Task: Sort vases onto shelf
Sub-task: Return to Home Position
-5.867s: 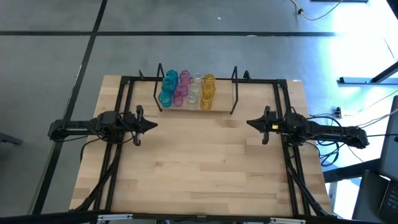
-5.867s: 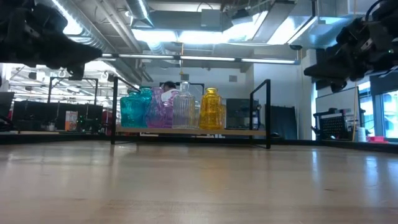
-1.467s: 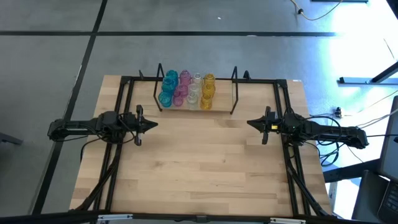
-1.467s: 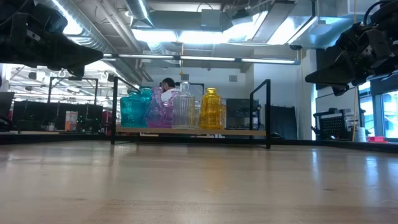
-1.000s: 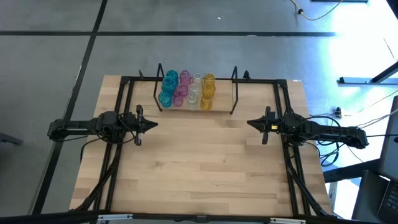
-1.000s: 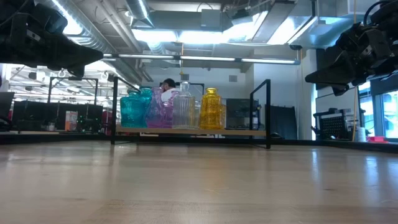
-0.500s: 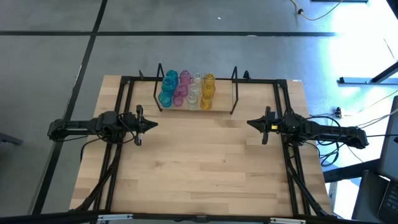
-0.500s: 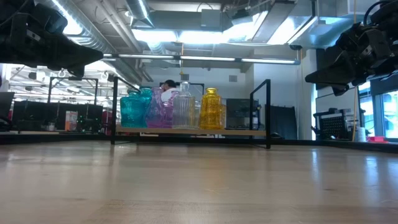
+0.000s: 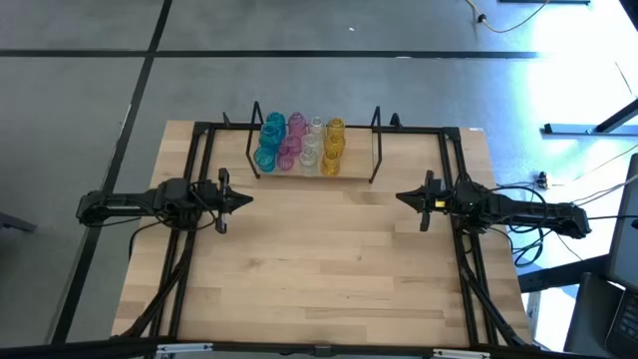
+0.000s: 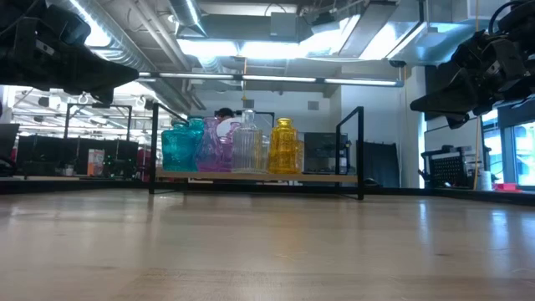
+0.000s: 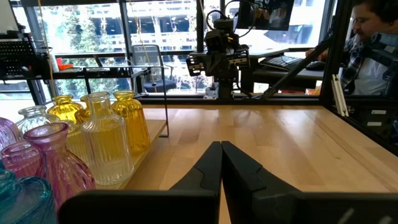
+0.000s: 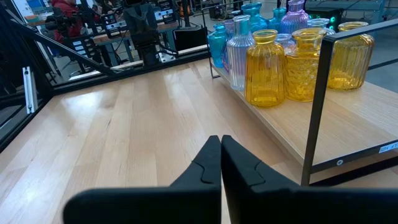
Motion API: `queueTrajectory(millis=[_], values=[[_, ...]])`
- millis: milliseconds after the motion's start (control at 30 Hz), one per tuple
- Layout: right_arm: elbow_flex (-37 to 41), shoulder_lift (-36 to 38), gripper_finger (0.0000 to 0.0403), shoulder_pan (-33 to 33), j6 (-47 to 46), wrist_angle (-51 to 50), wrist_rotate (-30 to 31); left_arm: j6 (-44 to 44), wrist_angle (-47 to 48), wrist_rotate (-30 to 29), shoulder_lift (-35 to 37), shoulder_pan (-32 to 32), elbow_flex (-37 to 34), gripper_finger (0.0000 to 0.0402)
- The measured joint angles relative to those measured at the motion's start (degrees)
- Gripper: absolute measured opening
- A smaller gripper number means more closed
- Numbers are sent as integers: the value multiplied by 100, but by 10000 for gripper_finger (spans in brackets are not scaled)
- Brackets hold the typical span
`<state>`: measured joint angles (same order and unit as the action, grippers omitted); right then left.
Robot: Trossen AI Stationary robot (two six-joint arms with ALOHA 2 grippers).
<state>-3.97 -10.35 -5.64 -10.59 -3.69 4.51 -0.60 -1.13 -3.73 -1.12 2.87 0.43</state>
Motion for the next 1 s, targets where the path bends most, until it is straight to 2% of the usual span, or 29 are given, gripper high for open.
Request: queueTrajectory(millis=[1000], values=[[0,-1,1,1,-1,-1,0,0,0,0,1,-1,0,2]])
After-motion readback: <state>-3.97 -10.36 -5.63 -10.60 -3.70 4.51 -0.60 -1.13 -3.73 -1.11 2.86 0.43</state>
